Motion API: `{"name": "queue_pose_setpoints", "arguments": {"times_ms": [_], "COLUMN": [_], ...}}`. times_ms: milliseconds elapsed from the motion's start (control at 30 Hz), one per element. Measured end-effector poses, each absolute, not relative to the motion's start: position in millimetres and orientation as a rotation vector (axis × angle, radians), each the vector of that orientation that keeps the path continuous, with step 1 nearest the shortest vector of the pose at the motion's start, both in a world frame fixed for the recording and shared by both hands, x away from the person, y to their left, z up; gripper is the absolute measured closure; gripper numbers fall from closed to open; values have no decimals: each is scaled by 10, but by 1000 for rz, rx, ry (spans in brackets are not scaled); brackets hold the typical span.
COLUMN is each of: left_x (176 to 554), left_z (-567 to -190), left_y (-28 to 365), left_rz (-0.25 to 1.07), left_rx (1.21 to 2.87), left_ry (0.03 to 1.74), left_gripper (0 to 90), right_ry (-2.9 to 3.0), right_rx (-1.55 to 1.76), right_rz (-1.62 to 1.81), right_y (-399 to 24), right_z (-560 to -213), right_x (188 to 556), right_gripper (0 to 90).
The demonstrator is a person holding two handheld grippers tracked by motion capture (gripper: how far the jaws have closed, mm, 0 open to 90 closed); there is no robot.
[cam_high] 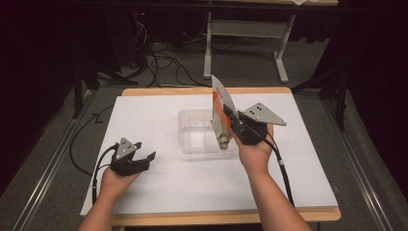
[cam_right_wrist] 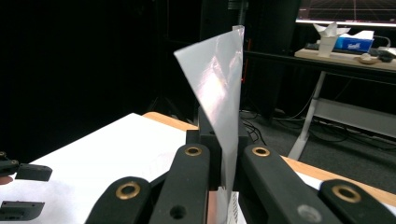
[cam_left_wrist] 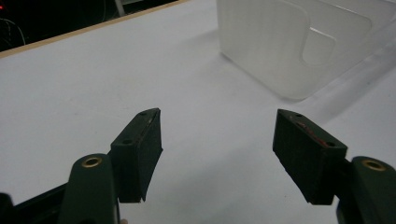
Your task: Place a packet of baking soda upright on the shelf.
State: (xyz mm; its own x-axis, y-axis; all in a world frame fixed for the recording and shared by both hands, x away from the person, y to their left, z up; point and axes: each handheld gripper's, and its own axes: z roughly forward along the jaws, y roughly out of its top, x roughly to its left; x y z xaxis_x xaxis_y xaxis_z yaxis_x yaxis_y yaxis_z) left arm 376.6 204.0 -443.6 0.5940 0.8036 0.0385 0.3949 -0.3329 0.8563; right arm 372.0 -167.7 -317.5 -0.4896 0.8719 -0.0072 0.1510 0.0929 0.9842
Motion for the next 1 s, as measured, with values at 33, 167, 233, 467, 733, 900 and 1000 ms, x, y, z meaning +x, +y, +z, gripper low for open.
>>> {"name": "queue_pose_setpoints", "arguments": {"times_ms": [33, 167, 233, 467, 733, 900, 1000], "left_x": [3766, 3764, 3763, 3765, 3762, 3763, 3761], "left_z": [-4435, -4433, -4432, -4430, -4430, -4432, -4432], "left_y": [2042, 2040, 2038, 2045, 2042, 2041, 2039], "left_rz": [590, 587, 590, 585, 582, 581, 580], "left_rx": [1943, 1942, 1945, 1942, 1948, 1952, 1951], "left_ry": [956, 953, 950, 947, 943, 939, 939], "left_gripper": [332, 332, 332, 332, 332, 332, 331], "right_ry": [1745, 1756, 1762, 1780, 1803, 1808, 1806], "right_rx": [1000, 1001, 995, 991, 992, 994, 995], "right_rz": [1452, 1449, 1453, 1458, 1451, 1446, 1439], "right_y": [-1629, -1559, -1517, -1346, -1171, -1099, -1055], "right_z": [-3191, -3214, -3228, -3265, -3362, -3410, -3455], "right_x": [3752, 3791, 3825, 3942, 4102, 4164, 4224], "right_gripper": [900, 900, 900, 900, 900, 900, 900]}}
